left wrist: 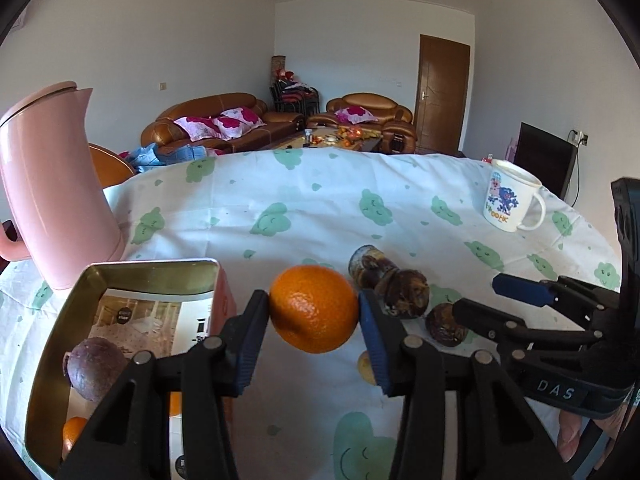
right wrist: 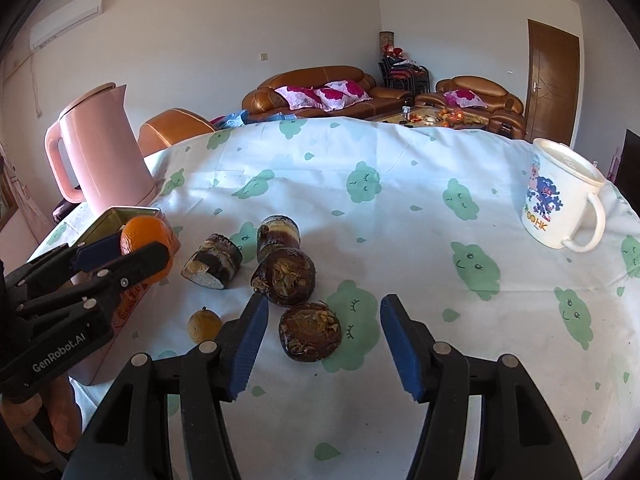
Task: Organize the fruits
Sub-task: 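Grasp the orange with the left gripper while the right gripper grasps the dark brown round fruit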
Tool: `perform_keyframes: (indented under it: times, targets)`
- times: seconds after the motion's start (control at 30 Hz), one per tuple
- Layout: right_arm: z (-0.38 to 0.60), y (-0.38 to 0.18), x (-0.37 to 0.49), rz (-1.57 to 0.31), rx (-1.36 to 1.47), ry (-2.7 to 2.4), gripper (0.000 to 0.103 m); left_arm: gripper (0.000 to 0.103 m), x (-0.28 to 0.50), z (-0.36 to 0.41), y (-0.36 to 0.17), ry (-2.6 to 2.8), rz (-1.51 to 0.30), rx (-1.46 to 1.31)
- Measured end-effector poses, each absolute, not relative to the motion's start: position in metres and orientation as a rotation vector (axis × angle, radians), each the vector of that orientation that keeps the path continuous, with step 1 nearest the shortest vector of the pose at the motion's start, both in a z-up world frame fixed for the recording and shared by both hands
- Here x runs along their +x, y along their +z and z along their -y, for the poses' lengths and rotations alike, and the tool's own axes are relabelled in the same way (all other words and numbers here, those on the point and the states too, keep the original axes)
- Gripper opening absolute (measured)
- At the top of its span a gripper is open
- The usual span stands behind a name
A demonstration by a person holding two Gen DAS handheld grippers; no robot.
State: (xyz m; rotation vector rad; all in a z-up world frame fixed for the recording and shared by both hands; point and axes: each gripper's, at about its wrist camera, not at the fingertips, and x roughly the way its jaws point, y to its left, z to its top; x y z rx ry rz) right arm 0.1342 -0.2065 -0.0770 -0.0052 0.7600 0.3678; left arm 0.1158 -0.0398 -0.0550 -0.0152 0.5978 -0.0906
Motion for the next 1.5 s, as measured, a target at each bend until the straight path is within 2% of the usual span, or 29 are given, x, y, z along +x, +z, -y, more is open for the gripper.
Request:
perform_keyframes:
  times: [0.23,0.27,0.4,0.7,1.5]
  targets:
    - [0.202,-0.091,0.146,-0.843,-0.015,0.373,0.054,0.048,0.107,0.03,-0.051,-0.052,-0.551,-0.021]
    - [0.201,-0.093,0.147,-0.854,-0.015,0.377,0.049,0.048,0.107,0.028,-0.051,-0.049,-0.552,-0.026]
    - [0.195,-0.096,0.148,-0.877,-0.043,0.391,0.042,0.048,0.107,0.022,-0.05,-0.038,-0.553,-0.055]
    - [0.204,-0.095,0.148,-0.875,0.02,0.419,0.041,0.048,0.108,0.015,-0.054,-0.021,-0.568,-0.082]
    - [0.212,-0.072,0.126,-0.685,0.035,0.429,0.041,0.048,0.098,0.019,-0.053,-0.026,-0.546,-0.072]
